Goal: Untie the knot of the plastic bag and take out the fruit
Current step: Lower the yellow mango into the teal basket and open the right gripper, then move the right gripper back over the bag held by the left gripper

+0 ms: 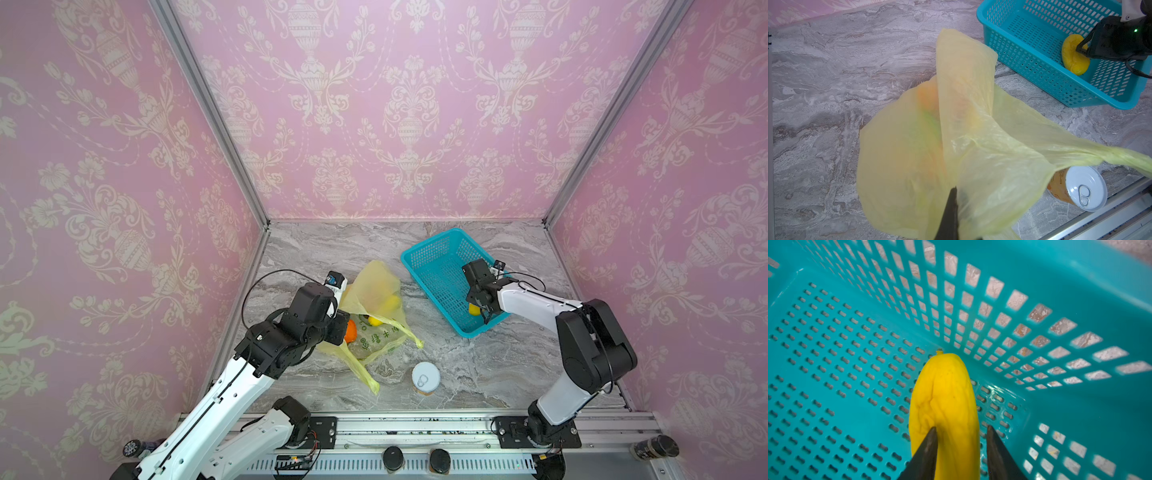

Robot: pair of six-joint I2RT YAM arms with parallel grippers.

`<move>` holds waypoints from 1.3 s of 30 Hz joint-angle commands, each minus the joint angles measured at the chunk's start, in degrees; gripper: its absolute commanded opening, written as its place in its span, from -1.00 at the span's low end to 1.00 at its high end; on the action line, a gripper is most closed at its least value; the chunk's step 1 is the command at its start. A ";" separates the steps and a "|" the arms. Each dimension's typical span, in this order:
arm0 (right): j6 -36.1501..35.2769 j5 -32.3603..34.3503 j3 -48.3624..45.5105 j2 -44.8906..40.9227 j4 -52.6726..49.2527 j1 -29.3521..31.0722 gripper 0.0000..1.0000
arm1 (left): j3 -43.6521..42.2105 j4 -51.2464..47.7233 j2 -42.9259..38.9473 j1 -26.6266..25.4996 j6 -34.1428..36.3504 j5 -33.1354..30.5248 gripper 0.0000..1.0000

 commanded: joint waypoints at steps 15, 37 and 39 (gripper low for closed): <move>-7.78 7.45 -10.35 -37.13 2.73 15.80 0.24 | -1.07 0.39 0.18 0.45 -0.75 0.43 -1.00; -33.00 -5.42 -11.95 -35.60 27.59 59.93 -0.38 | -1.51 0.72 0.00 0.64 -0.57 0.74 -1.00; -32.21 -4.88 -10.51 -30.67 28.05 59.94 -0.44 | -1.60 0.78 -0.10 0.63 -0.57 0.71 -1.00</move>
